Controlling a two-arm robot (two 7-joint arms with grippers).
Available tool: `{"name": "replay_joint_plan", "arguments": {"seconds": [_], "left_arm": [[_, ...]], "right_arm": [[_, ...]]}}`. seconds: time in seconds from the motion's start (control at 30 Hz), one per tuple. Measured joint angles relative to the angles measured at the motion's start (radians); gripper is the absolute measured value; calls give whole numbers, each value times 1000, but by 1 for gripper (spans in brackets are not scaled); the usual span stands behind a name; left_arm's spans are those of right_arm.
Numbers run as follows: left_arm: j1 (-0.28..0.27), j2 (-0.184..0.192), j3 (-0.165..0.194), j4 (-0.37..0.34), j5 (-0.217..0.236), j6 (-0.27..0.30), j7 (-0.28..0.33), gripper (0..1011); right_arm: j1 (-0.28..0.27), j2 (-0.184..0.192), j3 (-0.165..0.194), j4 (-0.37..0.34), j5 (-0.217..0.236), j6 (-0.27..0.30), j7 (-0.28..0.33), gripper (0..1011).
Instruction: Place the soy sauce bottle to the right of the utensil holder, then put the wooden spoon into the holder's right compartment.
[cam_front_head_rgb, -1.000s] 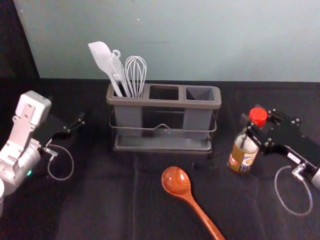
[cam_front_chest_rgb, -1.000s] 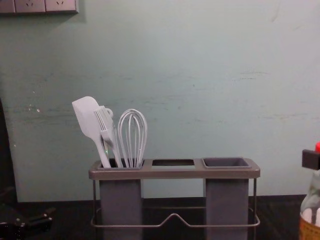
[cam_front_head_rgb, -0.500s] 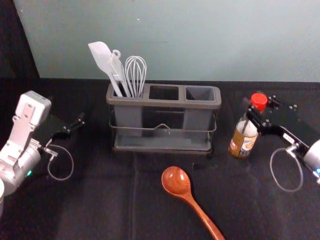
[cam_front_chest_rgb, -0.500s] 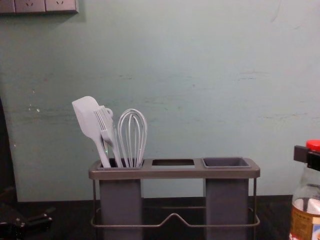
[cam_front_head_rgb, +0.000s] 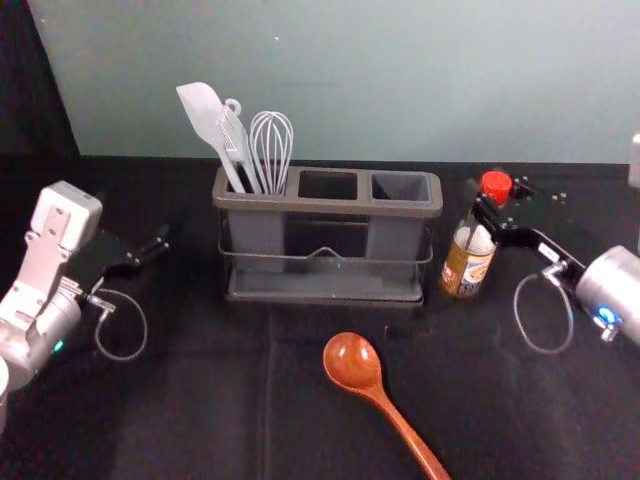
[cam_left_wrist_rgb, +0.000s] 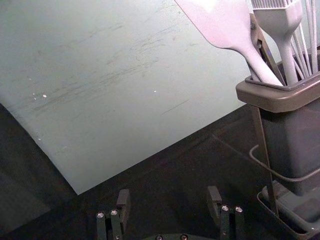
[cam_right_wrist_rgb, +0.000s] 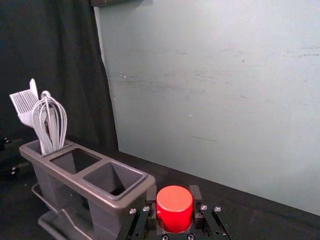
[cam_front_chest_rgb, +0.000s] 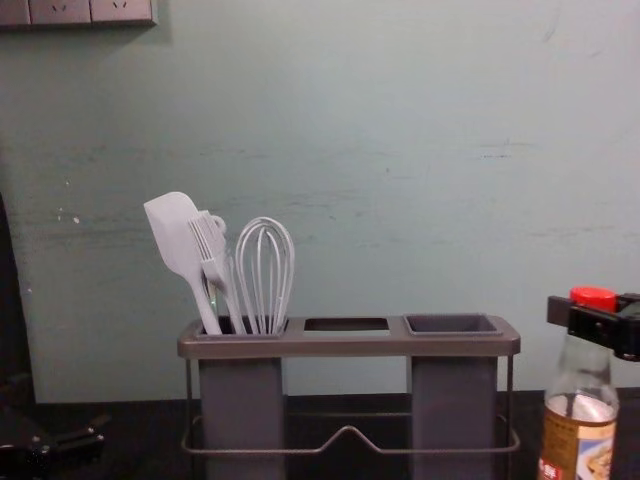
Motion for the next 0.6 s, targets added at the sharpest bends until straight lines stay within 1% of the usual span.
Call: {"name": "replay_joint_plan", "arguments": {"seconds": [0.3, 0.6], "left_arm": [[0, 0, 0, 0, 0, 0, 0, 1005], [0, 0, 0, 0, 0, 0, 0, 1005]], "right_arm": [[44, -33, -22, 55, -20, -2, -15, 388], [48, -51, -20, 70, -21, -10, -21, 388]]}}
